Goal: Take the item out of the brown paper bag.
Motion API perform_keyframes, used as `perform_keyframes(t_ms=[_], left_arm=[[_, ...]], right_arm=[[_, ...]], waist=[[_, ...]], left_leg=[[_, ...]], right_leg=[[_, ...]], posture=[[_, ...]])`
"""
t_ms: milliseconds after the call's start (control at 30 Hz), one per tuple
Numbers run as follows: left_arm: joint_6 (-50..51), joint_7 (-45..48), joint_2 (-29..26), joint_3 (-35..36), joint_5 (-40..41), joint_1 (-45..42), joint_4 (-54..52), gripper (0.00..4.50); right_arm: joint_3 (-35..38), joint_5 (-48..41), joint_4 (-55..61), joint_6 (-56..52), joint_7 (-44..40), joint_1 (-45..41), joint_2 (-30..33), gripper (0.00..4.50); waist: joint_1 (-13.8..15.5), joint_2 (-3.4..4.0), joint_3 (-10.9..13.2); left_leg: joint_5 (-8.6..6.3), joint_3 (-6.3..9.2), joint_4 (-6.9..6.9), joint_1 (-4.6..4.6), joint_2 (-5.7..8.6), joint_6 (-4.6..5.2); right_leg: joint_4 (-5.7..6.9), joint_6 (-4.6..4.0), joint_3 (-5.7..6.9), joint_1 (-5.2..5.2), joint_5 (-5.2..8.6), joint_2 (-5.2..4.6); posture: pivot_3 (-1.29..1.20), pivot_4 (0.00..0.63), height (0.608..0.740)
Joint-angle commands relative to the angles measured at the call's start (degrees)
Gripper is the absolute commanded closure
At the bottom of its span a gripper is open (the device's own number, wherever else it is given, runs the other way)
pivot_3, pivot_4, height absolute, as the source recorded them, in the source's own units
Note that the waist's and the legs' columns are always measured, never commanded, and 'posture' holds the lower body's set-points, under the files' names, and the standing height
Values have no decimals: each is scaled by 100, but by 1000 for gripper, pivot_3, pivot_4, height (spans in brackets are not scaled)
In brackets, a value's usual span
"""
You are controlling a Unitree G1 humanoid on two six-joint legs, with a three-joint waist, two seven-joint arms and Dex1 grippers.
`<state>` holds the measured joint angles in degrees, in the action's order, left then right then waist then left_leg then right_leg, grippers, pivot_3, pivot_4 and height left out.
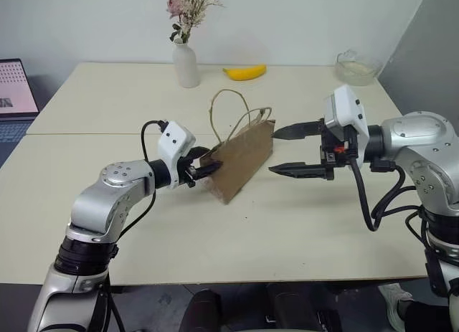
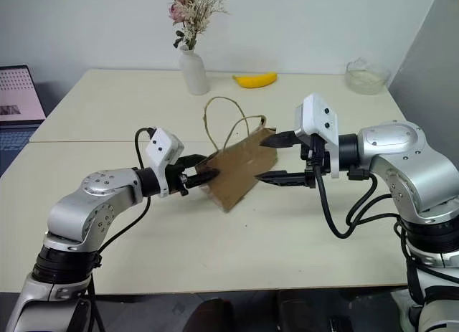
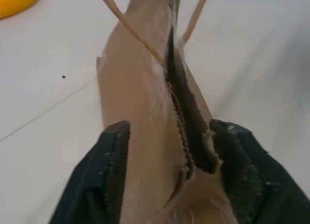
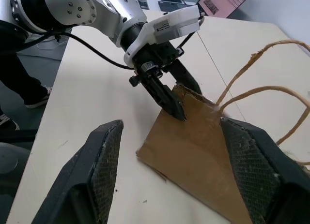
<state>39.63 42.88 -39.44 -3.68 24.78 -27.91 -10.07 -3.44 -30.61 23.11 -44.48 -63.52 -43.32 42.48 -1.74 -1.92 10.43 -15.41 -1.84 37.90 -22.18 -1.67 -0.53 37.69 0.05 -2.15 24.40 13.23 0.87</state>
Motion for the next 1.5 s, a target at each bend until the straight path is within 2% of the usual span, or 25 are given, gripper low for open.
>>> perform_keyframes(t_ms=[33,133,167,367,500,633,833,1033,1133,1233,1333,1400,1500], left_arm=[[-527,584,-183,-97,-215,-378,332,3289],[-1110,989,-243,-191,-476,-684,844,4281],[-1362,1110,-238,-211,-575,-790,1052,4479],[-2800,2140,-47,-219,-754,-1530,2357,4479],[-3414,2576,323,-233,-812,-2055,3352,4479],[-4006,2876,667,-267,-1008,-2539,4359,4479],[-5028,2995,1045,-313,-1499,-3131,5896,4479],[-5582,2734,1082,-239,-1896,-3404,6663,4479],[-5597,2614,1038,-138,-1936,-3454,6757,3898],[-5564,2644,941,-24,-1855,-3325,6506,2944],[-5078,2843,760,126,-1599,-2993,5780,2000],[-4655,2905,606,224,-1445,-2693,5150,2000],[-3480,2691,234,568,-937,-1914,3359,2000]], right_arm=[[77,-139,243,-4,97,54,64,1151],[52,-158,319,-22,170,153,49,1151],[43,-162,340,-25,199,183,46,1151],[125,-208,622,-132,400,514,130,1151],[339,-375,843,-343,683,738,169,1151],[553,-594,1175,-614,1041,983,196,1151],[842,-807,1514,-990,1804,1307,120,1151],[947,-1129,1757,-1187,2266,1541,11,1151],[943,-1239,1785,-1202,2404,1599,-23,1151],[909,-1317,1766,-1188,2473,1599,-25,1151],[906,-1373,1749,-1172,2505,1587,-4,1151],[932,-1410,1742,-1166,2559,1573,13,1151],[1090,-1519,1740,-1191,2629,1588,67,1151]], waist=[[4,0,0],[7,0,0],[8,0,0],[13,0,0],[21,-2,-1],[26,-2,-2],[25,-6,-4],[22,-8,-5],[21,-8,-5],[18,-8,-5],[3,-8,-5],[-16,-8,-5],[-26,-8,-5]], left_leg=[[0,0,1,0,1,0],[0,-1,4,-1,3,0],[0,-3,4,-1,4,0],[0,3,5,-24,3,0],[1,1,18,-76,7,1],[1,2,20,-82,9,1],[1,2,21,-81,11,1],[1,3,20,-81,9,1],[1,2,22,-82,10,1],[1,1,23,-81,10,2],[1,1,22,-81,8,1],[1,-2,21,-80,4,1],[1,-5,21,-78,-2,1]], right_leg=[[0,0,0,0,0,0],[0,0,0,-1,0,0],[0,0,-2,-1,0,-1],[-4,1,7,13,0,0],[9,3,4,67,-2,0],[10,3,3,72,-3,2],[11,5,3,71,-3,5],[16,6,2,72,-4,5],[18,6,2,73,-4,5],[20,6,1,72,-4,6],[20,6,1,73,-4,6],[22,6,-3,74,-4,6],[30,6,-8,81,-4,5]], posture=[[0,150,740],[0,150,740],[0,150,740],[0,150,740],[0,150,740],[0,150,740],[0,150,740],[0,150,740],[0,150,740],[0,150,740],[0,150,740],[0,150,740],[0,150,740]])
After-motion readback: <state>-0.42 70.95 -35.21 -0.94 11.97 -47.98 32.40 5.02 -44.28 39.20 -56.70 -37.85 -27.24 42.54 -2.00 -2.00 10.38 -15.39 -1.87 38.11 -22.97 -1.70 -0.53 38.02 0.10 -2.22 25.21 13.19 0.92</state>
